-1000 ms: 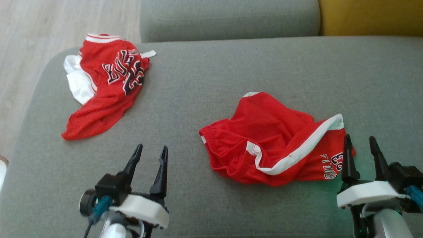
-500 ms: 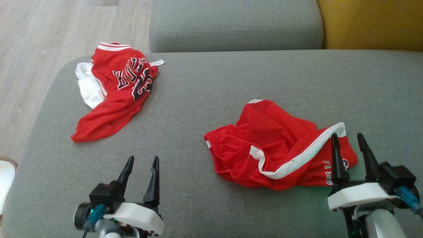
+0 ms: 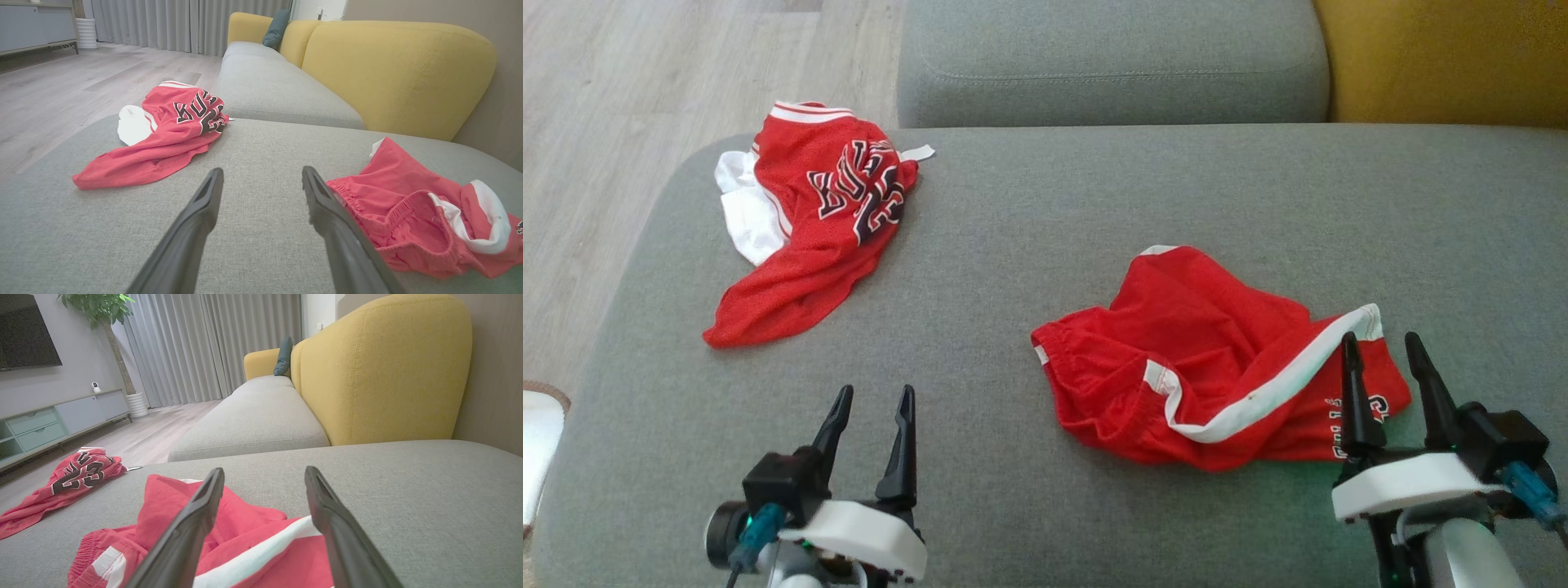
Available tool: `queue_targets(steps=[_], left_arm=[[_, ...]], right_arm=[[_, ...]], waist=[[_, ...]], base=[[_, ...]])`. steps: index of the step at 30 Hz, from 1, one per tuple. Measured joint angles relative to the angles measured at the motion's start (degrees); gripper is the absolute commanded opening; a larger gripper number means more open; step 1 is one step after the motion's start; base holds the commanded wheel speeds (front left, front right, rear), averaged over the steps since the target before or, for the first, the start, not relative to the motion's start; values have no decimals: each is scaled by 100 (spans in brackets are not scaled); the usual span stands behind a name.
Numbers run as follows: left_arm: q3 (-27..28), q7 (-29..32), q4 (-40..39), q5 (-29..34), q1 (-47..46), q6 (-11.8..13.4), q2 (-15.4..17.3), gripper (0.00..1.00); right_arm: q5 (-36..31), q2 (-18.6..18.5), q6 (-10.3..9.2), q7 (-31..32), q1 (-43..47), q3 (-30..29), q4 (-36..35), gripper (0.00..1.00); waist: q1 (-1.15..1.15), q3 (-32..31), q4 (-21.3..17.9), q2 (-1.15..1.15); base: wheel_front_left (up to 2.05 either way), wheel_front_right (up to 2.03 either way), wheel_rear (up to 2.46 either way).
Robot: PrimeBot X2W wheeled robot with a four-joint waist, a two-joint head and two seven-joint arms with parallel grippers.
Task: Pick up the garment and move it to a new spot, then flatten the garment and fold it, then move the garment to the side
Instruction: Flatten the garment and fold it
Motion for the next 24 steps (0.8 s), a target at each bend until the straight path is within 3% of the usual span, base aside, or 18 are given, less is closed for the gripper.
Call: queue_targets(steps=[10, 19, 24], left_arm=[[-141, 3, 170, 60, -2, -137, -5, 100], [-1284, 780, 304, -54, -750, -777, -11, 100], [-2031, 1448, 434, -760, -1353, -865, -23, 100]], right_arm=[[1, 0, 0, 0, 0, 4, 16, 100], [-1, 0, 0, 0, -2, 67, 27, 100], [-1, 0, 0, 0, -5, 172, 54, 100]], waist=[[0, 12, -33, 0], [0, 75, -149, 0], [0, 149, -330, 0]], base=[[0, 0, 0], [0, 0, 0], [0, 0, 0]])
